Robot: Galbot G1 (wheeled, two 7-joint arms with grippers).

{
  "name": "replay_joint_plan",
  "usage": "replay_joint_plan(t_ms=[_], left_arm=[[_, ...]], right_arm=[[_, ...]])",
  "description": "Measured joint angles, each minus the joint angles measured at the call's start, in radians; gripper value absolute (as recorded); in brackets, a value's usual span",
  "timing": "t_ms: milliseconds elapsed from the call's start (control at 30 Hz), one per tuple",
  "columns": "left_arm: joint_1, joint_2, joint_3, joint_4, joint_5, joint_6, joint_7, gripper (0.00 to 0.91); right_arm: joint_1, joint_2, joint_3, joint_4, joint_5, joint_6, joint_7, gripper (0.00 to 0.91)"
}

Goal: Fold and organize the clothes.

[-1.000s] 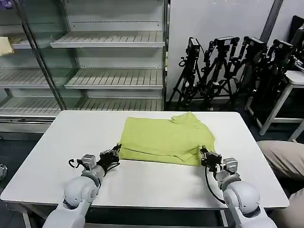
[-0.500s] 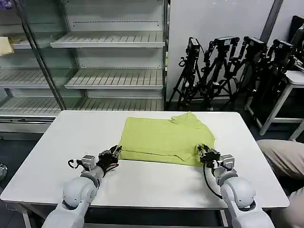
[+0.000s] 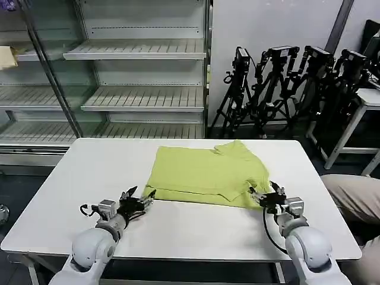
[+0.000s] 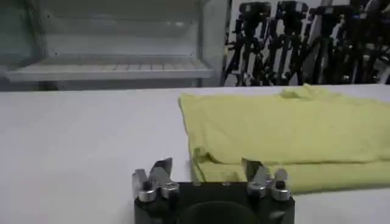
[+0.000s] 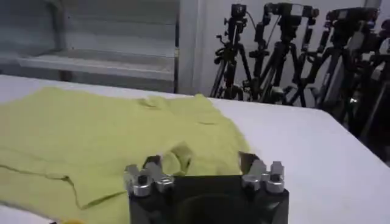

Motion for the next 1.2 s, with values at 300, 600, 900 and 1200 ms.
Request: replay_joint_plan(t_ms=[300, 600, 900, 1200], left_arm=[[0.006, -0.007, 0.009, 0.013, 0.014, 0.010, -0.005, 0.202], [0.015, 0.000, 0.011, 0.016, 0.018, 0.012, 0.002, 0.020], [0.015, 0.003, 0.015, 0.018, 0.019, 0.013, 0.004, 0.020], [0.014, 0.003, 0.016, 0.022, 0.024, 0.014, 0.008, 0.020]], right_arm=[[-0.104, -0.007, 0.036, 0.034, 0.022, -0.005, 0.005, 0.000], [-0.134, -0.007, 0.043, 0.036, 0.042, -0.006, 0.004, 0.000], [-0.138, -0.013, 0.056, 0.040, 0.048, -0.007, 0.000, 0.000], [-0.141, -0.013, 0.064, 0.039, 0.050, -0.007, -0.003, 0.000]])
